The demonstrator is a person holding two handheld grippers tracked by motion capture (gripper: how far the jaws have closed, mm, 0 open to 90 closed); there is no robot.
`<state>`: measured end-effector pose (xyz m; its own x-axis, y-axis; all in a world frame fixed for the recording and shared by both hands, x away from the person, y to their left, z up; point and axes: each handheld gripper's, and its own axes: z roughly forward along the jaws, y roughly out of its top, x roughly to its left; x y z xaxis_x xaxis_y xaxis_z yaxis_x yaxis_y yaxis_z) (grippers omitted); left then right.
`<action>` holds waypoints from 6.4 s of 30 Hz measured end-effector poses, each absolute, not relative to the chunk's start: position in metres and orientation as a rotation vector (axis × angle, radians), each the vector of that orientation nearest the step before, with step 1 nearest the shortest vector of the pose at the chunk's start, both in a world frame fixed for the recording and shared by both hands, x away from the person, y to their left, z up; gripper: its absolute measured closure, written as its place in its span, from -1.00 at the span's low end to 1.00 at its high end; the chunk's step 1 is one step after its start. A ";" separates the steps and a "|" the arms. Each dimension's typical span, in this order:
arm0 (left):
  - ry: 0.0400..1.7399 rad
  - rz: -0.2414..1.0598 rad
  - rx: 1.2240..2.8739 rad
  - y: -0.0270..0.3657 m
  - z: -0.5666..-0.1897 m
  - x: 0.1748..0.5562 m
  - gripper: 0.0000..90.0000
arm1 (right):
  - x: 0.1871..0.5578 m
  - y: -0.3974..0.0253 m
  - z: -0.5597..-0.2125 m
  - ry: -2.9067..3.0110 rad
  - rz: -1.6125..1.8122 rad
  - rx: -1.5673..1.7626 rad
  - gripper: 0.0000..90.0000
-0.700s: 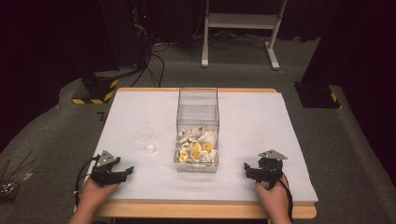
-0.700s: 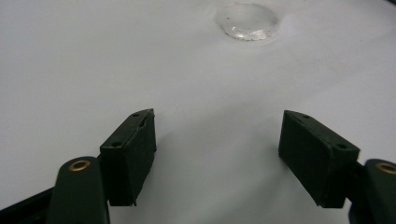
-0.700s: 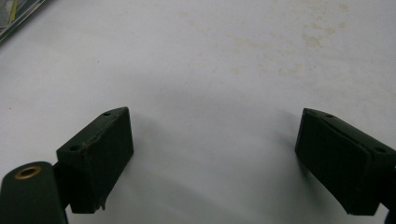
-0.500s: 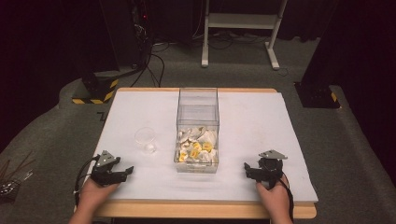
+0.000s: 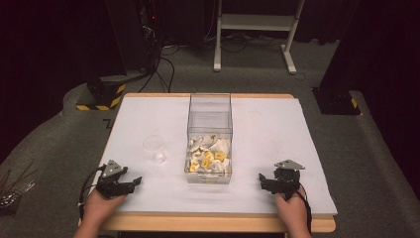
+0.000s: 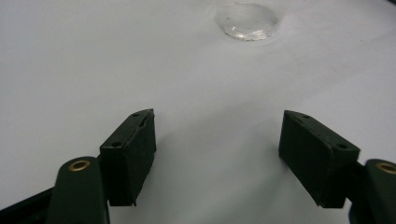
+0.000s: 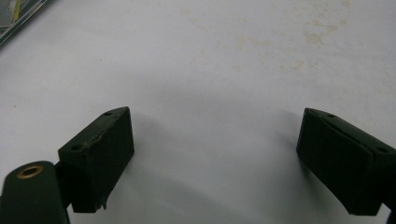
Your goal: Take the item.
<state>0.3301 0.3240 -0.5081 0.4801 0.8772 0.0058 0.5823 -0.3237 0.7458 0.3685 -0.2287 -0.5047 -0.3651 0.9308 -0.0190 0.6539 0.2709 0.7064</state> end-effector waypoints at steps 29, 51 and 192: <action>1.173 0.522 2.019 0.321 -0.497 0.324 -0.42 | 0.368 -0.229 -0.505 2.114 0.860 1.429 -0.76; 1.090 0.486 1.982 0.304 -0.477 0.311 -0.42 | 0.369 -0.229 -0.505 2.114 0.862 1.430 -0.76; 0.856 0.318 2.197 0.120 -0.427 0.396 0.00 | 0.368 -0.229 -0.505 2.119 0.863 1.430 -0.77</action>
<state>0.3958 0.1200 -0.4273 0.7464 0.6645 -0.0361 0.4800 -0.4999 0.7209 0.3682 -0.2287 -0.5052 -0.3684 0.9295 -0.0142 0.6551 0.2704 0.7055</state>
